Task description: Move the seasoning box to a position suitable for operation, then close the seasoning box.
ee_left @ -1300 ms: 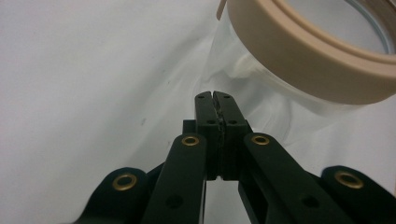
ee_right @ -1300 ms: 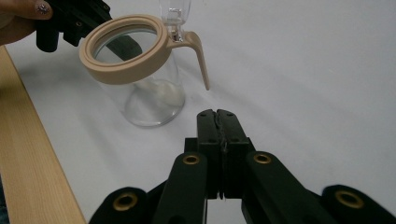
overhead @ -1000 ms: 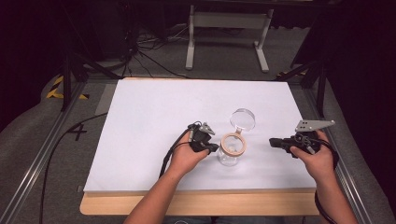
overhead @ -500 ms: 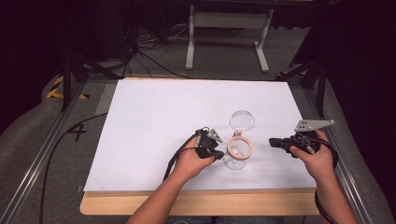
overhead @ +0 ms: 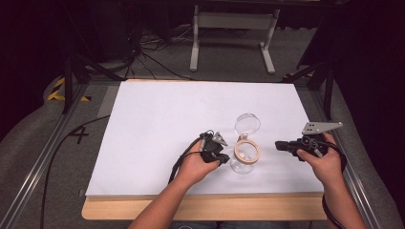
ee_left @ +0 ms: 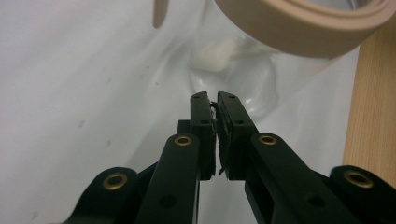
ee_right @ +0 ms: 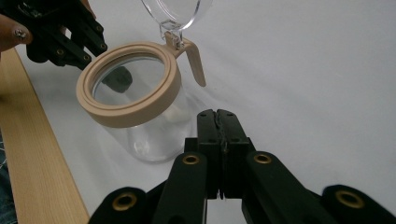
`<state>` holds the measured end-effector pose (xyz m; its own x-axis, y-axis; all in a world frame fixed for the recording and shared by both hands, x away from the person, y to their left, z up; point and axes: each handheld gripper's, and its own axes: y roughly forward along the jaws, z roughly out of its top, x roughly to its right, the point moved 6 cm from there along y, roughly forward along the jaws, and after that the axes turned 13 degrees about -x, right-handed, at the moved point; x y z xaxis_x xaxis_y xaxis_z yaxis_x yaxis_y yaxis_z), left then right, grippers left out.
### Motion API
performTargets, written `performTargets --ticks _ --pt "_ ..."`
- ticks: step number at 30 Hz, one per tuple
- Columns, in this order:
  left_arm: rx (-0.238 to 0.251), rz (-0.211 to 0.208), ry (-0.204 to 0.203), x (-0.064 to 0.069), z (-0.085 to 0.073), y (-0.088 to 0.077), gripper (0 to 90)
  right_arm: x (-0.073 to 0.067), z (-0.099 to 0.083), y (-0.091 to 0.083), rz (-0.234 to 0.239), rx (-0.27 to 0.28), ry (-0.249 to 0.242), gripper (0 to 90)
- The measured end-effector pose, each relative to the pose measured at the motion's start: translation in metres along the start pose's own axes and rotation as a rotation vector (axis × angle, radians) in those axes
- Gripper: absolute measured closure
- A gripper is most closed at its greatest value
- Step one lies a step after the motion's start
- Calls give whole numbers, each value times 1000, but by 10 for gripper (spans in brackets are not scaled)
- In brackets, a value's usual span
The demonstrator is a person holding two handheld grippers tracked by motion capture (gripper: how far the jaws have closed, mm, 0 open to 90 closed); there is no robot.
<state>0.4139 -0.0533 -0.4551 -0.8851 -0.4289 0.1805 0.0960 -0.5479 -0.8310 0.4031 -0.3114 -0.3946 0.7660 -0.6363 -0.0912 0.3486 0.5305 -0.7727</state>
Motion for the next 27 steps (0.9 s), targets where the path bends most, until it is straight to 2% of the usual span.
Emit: performTargets --ticks 3,9,13,15,19,22,27 --pt "41 -1 -33 -5 0 -12 854 -3 1 0 9 1 -10 894" --pt "87 -1 -63 -11 -1 -24 849 -7 3 -2 19 8 -20 895" --pt "116 0 -80 -14 0 -31 849 -10 6 -2 18 14 -27 894" --pt "118 10 -75 -16 2 -32 851 -13 7 -3 25 13 -35 894" --pt "131 26 -79 -21 11 -33 855 -21 11 -3 54 32 -45 895" --pt "119 42 -70 -26 22 -34 858 -26 14 0 71 27 -55 894" --pt "128 44 -70 -32 37 -42 856 -35 18 3 92 27 -73 895"
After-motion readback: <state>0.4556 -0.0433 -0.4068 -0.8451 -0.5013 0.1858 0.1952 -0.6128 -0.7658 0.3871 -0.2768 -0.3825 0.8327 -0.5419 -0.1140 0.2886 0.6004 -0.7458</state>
